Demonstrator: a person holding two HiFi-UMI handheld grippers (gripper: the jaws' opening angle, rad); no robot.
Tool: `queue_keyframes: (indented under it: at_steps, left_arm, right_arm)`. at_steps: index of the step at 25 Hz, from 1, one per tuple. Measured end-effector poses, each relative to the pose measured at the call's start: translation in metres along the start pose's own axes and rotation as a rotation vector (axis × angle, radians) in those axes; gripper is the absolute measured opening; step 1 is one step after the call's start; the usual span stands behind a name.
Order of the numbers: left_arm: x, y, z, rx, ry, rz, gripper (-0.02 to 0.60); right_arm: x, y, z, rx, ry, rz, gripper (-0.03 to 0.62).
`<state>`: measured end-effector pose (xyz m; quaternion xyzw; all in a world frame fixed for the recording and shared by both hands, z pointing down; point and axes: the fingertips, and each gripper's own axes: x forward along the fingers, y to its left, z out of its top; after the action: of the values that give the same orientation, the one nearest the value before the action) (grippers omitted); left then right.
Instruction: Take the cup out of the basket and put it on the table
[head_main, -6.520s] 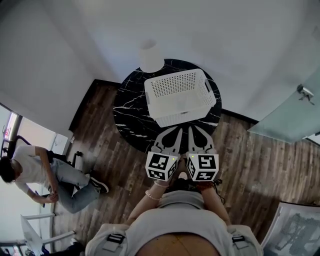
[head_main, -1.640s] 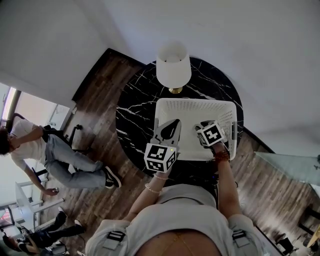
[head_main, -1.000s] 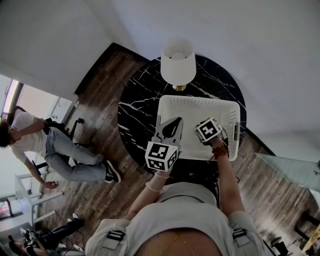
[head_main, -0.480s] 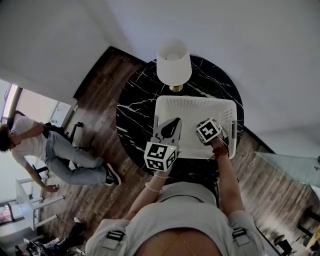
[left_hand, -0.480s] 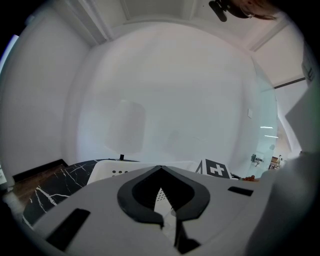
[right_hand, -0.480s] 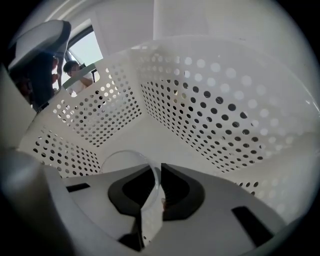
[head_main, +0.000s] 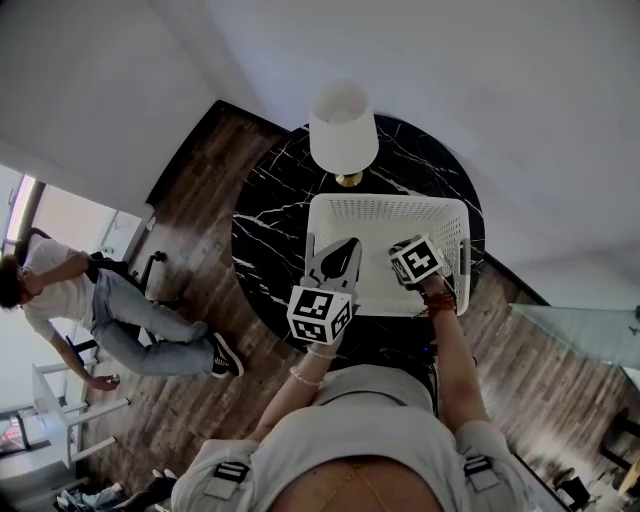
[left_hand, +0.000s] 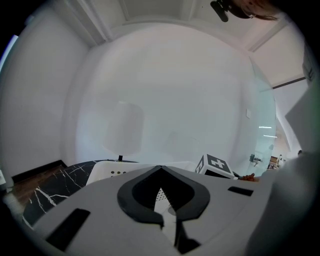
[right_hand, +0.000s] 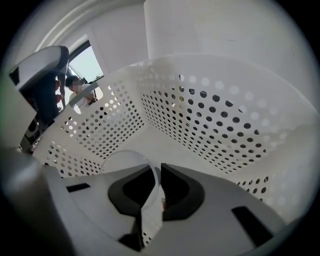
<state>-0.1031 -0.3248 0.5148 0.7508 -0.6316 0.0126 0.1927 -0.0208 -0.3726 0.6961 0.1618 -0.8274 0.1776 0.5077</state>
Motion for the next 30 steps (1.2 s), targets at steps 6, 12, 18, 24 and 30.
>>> queue_keyframes:
  at_steps: [6,12,18,24,30]
  left_arm:
    - [-0.003,-0.001,0.001,0.003,-0.004,0.003,0.005]
    - [-0.005,-0.001,0.001,0.005,-0.006,0.004,0.005]
    - [-0.006,-0.004,0.001,0.011,-0.006,-0.002,0.005]
    - [-0.008,-0.005,0.001,0.021,-0.007,-0.007,0.005]
    - [-0.011,-0.008,0.003,0.026,-0.010,-0.009,0.005]
  right_arm:
    - [-0.008,0.002,0.005,-0.001,-0.022,-0.004,0.038]
    - [-0.017,0.003,0.011,0.012,-0.059,-0.005,0.038]
    - [-0.029,0.005,0.019,0.020,-0.103,-0.004,0.038]
    - [-0.045,0.010,0.027,0.028,-0.153,-0.007,0.038]
    - [-0.057,0.016,0.033,0.026,-0.194,-0.005,0.038]
